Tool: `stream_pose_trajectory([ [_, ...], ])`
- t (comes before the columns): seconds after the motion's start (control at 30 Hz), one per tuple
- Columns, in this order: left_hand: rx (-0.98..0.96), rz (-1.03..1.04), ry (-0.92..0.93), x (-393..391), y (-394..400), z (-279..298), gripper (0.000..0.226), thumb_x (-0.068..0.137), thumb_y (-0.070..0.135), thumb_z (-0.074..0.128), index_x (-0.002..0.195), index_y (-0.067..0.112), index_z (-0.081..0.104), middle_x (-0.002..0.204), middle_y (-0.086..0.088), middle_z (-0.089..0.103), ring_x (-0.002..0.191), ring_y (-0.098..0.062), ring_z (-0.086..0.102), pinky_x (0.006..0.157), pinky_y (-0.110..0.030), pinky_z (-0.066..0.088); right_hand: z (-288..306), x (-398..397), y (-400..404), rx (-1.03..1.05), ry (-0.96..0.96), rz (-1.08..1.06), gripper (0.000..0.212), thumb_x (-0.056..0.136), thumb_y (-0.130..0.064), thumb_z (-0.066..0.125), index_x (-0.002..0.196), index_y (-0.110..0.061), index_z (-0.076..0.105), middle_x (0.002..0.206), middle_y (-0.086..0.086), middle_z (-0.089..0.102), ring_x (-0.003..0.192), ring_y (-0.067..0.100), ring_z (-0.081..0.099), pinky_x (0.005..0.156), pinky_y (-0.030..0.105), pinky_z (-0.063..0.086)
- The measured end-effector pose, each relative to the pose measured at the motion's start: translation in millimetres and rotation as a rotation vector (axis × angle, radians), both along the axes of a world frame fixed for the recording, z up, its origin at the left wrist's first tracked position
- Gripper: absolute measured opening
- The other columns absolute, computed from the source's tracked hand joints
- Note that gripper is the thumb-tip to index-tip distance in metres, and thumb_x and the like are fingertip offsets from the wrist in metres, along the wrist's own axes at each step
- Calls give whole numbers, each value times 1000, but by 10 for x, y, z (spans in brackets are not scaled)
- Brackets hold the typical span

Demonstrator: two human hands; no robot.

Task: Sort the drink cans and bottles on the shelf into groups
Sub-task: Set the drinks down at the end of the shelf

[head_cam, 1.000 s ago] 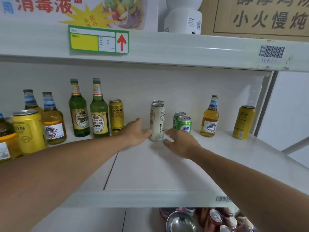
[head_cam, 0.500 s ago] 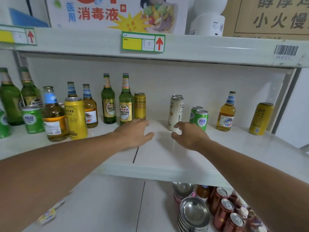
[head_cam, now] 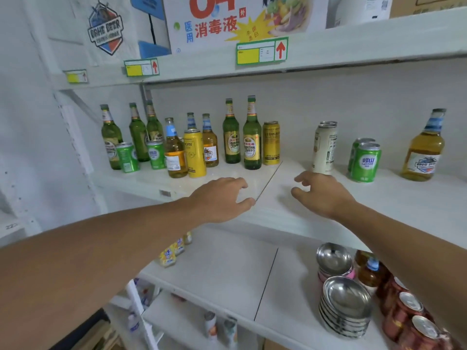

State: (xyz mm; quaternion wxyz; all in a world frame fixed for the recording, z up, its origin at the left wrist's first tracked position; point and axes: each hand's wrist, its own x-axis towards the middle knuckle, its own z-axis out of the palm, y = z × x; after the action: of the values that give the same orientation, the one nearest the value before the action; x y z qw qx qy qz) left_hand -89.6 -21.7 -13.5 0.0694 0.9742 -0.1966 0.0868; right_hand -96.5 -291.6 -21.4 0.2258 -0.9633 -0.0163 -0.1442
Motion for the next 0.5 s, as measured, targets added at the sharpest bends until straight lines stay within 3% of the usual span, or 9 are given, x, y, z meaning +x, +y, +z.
stream_pose_trajectory([
  [0.3,-11,31,-23,-101,882,122,63,102,68,49,153,32,51,154,11,57,138,-16,54,109,-47,50,89,-4,830,-30,-30,99,47,99,-49,61,143,-31,62,139,0,68,123,23,63,102,41,53],
  [0.5,-30,17,-43,134,1767,94,65,102,69,49,154,30,51,157,9,56,134,-17,58,106,-44,51,145,228,1640,-78,-6,78,51,100,-52,61,145,-30,60,141,-1,66,124,23,62,101,42,54],
])
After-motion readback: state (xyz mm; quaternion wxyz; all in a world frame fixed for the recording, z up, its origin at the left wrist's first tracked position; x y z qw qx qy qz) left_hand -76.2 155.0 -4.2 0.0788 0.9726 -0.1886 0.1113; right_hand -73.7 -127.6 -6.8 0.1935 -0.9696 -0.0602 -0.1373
